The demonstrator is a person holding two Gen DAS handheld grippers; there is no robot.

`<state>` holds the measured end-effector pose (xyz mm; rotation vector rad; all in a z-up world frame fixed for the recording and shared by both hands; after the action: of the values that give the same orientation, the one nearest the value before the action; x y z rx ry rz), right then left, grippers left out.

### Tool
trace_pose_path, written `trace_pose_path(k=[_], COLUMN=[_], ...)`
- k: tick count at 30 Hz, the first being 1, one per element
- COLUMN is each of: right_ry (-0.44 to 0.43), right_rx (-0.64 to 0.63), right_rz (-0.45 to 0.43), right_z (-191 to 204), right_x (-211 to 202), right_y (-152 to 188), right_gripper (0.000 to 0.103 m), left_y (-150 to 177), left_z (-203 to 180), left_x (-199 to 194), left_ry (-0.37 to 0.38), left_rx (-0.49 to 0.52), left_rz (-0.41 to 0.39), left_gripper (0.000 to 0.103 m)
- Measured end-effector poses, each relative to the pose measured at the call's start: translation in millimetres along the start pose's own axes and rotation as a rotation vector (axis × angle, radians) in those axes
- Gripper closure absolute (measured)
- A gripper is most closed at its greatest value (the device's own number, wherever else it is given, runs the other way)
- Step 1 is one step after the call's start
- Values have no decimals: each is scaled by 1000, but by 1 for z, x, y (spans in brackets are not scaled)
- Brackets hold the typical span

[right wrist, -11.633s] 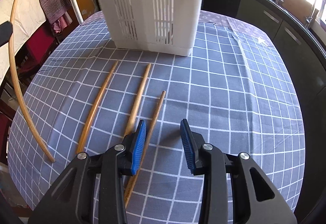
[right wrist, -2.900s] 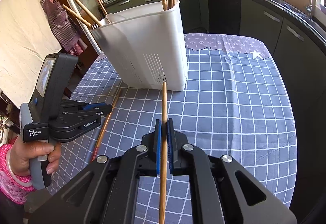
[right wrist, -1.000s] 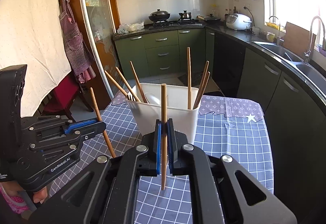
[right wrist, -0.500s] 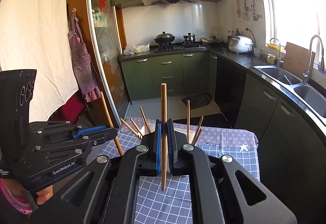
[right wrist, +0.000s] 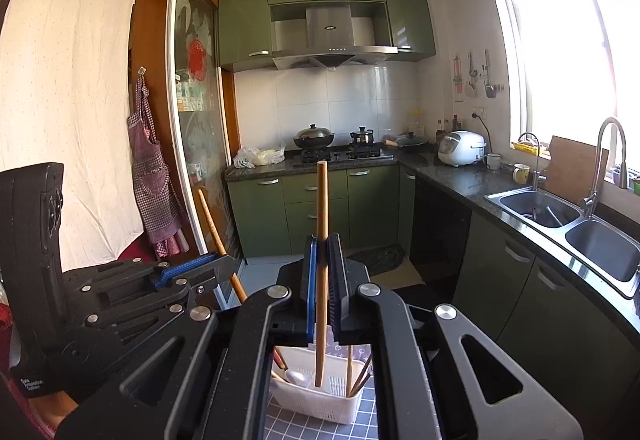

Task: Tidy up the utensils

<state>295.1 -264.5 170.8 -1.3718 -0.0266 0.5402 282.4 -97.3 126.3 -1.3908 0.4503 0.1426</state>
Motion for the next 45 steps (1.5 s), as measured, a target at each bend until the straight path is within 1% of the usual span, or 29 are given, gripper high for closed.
trace_pose_path(k=[2, 6, 9, 14, 16, 18, 19, 20, 21, 22, 23, 26, 28, 29, 30, 31, 32, 33, 34, 35, 36, 37, 38, 39, 40, 41, 45], right_ry=[10, 18, 21, 39, 47, 51, 50, 47, 45, 45, 41, 28, 26, 22, 21, 25, 30, 32, 33, 38, 42, 44, 45, 45, 45, 48, 68], right_rx=[14, 32, 33, 34, 35, 34, 32, 35, 36, 37, 41, 48, 54, 56, 58, 60, 60, 57, 54, 52, 49, 48, 51, 53, 51, 54, 67], right_rz=[26, 89, 144, 222, 247, 263, 271, 273, 273, 265, 254, 206, 163, 141, 119, 99, 85, 77, 69, 62, 57, 55, 52, 49, 51, 55, 69], right_z=[-6, -15, -20, -25, -27, -28, -29, -29, -30, -30, -30, -28, -27, -26, -26, -26, -27, -28, -30, -32, -34, -36, -38, -39, -40, -41, -38], right_x=[20, 61, 85, 113, 121, 127, 129, 129, 128, 125, 119, 93, 70, 56, 42, 28, 15, 1, -12, -25, -37, -49, -60, -70, -80, -88, -118], right_y=[6, 29, 56, 95, 104, 111, 115, 117, 118, 119, 119, 116, 113, 113, 113, 115, 116, 120, 125, 132, 138, 148, 156, 166, 178, 189, 234], right_gripper=[97, 97, 97, 97, 97, 96, 96, 95, 92, 88, 88, 88, 86, 83, 81, 76, 72, 69, 61, 49, 43, 29, 19, 15, 8, 5, 5], left_y=[6, 21, 36, 62, 70, 74, 76, 78, 79, 80, 80, 76, 70, 67, 64, 62, 62, 64, 68, 75, 83, 92, 103, 116, 127, 139, 177], left_z=[1, 0, -1, -2, -3, -4, -3, -3, -2, -2, -2, -2, -3, -3, -3, -5, -6, -8, -9, -10, -11, -13, -13, -13, -13, -12, -14], left_x=[13, 37, 52, 68, 72, 76, 78, 79, 80, 79, 78, 65, 50, 40, 28, 16, 2, -12, -26, -41, -54, -67, -78, -88, -96, -103, -127], left_ry=[-2, -12, -4, 10, 23, 16, 17, 15, 16, 17, 17, 31, 40, 41, 41, 41, 38, 29, 17, 4, -6, -20, -39, -51, -55, -61, -86], left_rx=[-6, -8, -12, -17, -16, -10, -5, -2, -5, -10, -13, -24, -35, -41, -43, -40, -35, -30, -27, -24, -21, -16, -17, -24, -35, -46, -61], left_rz=[20, 62, 104, 190, 217, 230, 237, 246, 250, 250, 244, 213, 177, 152, 125, 101, 78, 57, 37, 17, -1, -13, -18, -21, -19, -14, 5], left_gripper=[97, 97, 97, 97, 97, 97, 97, 94, 88, 85, 79, 77, 68, 62, 58, 56, 49, 37, 30, 16, 9, 8, 7, 7, 7, 7, 7])
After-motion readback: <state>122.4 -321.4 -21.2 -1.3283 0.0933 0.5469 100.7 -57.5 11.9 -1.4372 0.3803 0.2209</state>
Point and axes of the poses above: each gripper's, at about its wrist camera, not at the fingertips, and x roughly the way its jaws point, z to its left, y to its underside, the point moved 1 cm from there along x, roughly the way its jaws point, and after that the axes turned 8 degrees about x, right-handed, at the moved point
